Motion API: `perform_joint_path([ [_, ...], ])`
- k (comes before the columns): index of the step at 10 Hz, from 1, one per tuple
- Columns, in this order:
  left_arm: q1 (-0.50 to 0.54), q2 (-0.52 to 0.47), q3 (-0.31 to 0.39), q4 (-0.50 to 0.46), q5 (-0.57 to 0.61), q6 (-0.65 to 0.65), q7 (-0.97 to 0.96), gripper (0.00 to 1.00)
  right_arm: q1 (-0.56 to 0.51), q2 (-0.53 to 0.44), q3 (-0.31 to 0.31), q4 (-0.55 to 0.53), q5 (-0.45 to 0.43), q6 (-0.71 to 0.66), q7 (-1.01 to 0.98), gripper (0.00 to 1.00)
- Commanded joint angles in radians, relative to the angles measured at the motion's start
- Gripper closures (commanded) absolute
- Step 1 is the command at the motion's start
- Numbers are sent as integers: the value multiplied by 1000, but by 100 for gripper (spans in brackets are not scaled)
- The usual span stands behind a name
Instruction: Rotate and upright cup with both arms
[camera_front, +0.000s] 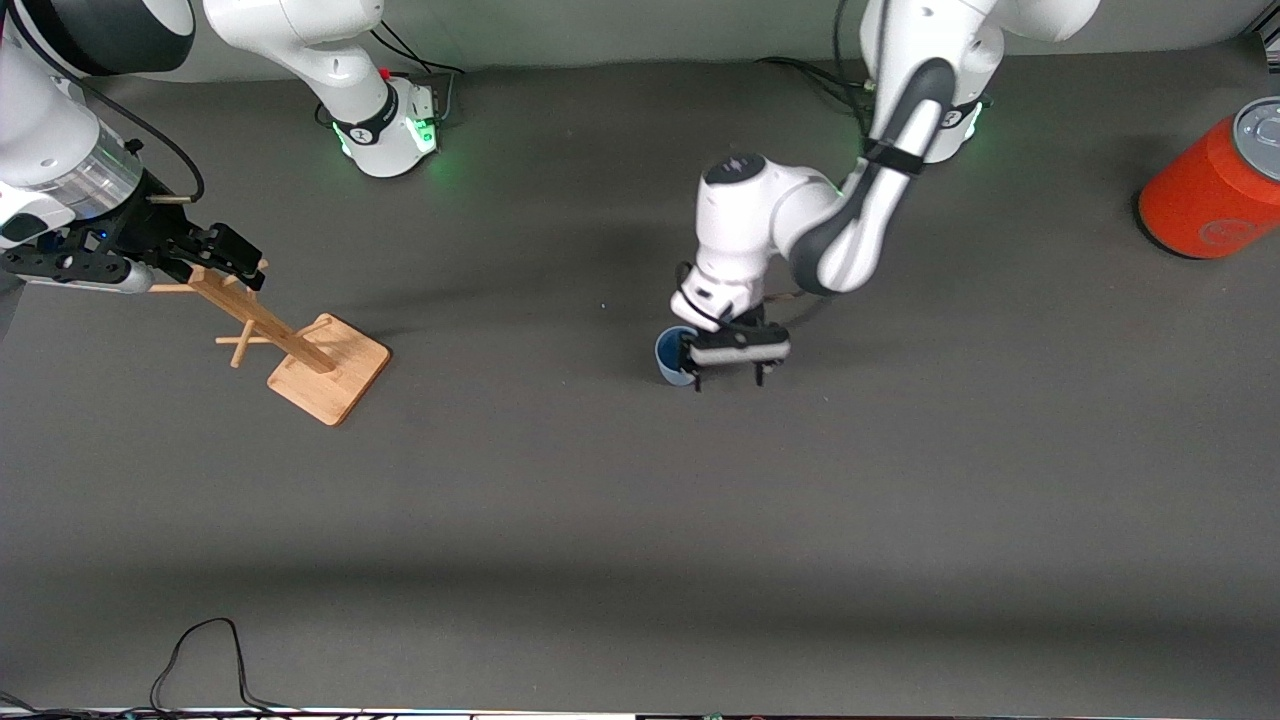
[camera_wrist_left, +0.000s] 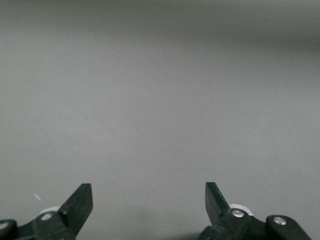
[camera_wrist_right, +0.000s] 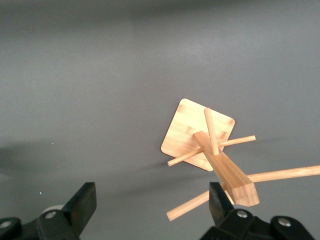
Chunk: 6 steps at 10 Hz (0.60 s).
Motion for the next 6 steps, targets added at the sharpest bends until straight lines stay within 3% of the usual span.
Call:
perform_joint_path([
  [1, 62, -16, -5, 148, -221, -190, 362, 0, -10, 10, 0, 18, 17, -15, -34, 0],
  [4, 187, -15, -5, 361, -372, -477, 721, 0, -12, 16, 0, 45, 17, -20, -61, 0],
  [6, 288, -62, -2, 397, -390, -611, 904, 0, -13, 73, -1, 129, 17, -115, -75, 0],
])
